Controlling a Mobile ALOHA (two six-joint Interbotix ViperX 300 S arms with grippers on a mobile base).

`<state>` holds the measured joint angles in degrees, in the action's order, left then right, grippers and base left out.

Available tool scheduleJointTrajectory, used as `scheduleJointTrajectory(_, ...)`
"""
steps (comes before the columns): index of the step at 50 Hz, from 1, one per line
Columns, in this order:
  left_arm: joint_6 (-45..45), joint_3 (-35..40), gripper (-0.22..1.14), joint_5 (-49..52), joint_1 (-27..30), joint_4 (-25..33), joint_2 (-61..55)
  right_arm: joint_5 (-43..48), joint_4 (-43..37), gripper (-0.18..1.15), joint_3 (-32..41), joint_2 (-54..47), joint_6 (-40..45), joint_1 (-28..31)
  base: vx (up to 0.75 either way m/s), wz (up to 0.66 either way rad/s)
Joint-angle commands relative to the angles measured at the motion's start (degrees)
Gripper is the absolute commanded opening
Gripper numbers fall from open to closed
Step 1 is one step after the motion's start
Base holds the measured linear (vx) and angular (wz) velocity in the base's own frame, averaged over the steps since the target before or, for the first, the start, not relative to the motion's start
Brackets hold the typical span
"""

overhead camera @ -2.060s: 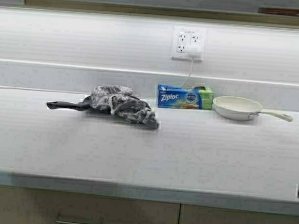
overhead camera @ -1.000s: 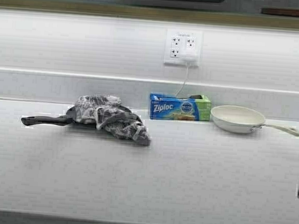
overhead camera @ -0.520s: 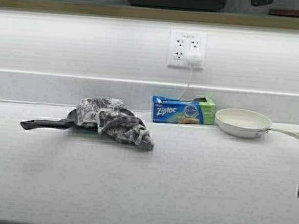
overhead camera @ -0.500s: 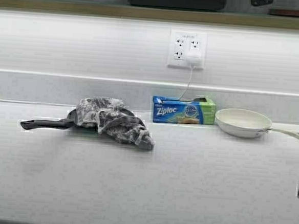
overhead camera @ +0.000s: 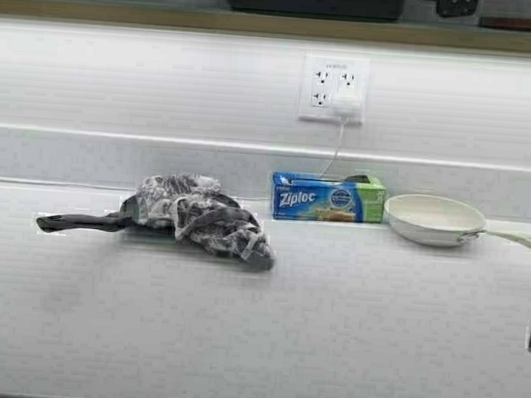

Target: Open the cabinet, put the pot inside, then close it

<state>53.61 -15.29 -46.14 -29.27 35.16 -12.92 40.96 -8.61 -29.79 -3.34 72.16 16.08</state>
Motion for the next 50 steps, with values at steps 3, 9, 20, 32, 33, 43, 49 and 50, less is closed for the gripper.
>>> scheduleJointTrajectory(3, 0.9, -1.1, 1.0, -1.8, -2.3, 0.4, 2.2, 0.6, 0.1, 1.04, -1.0, 2.1, -0.4, -0.2, 0.0, 0.0)
scheduleJointTrajectory(9, 1.0, -3.6, 1.0, -2.8, -1.9, 0.9, 3.4, 0.9, 0.1, 1.04, -2.6, 2.7, -0.7, -0.8, 0.0, 0.0)
scheduleJointTrajectory(20, 1.0, -8.6, 1.0, -5.4, -1.3, 1.7, 5.5, 3.4, 0.1, 1.04, -5.7, 4.4, -1.8, -1.8, 0.0, 0.0)
scheduleJointTrajectory(32, 1.0, -15.3, 1.0, -7.6, -1.8, 0.9, 10.0, 5.4, 0.5, 1.03, -10.7, 9.1, -2.0, -1.7, 0.0, 0.0)
scheduleJointTrajectory(33, 0.9, -16.5, 1.0, -7.7, -2.1, 0.4, 11.0, 5.4, 0.6, 1.03, -11.3, 9.8, -1.9, -1.8, -0.01, 0.0)
scheduleJointTrajectory(43, -2.1, -24.9, 0.51, -9.6, -4.0, -1.2, 19.0, 5.4, 4.0, 0.71, -17.5, 18.0, -3.4, -1.1, -0.01, 0.0)
scheduleJointTrajectory(49, -7.6, -27.4, -0.11, -9.3, -5.1, -2.8, 22.8, 5.0, 8.7, 0.15, -18.8, 22.7, -7.2, -0.4, -0.03, -0.01)
scheduleJointTrajectory(50, -8.7, -27.7, -0.14, -9.1, -5.3, -2.9, 23.3, 4.8, 9.5, 0.07, -18.9, 23.5, -8.1, -0.3, -0.05, -0.01)
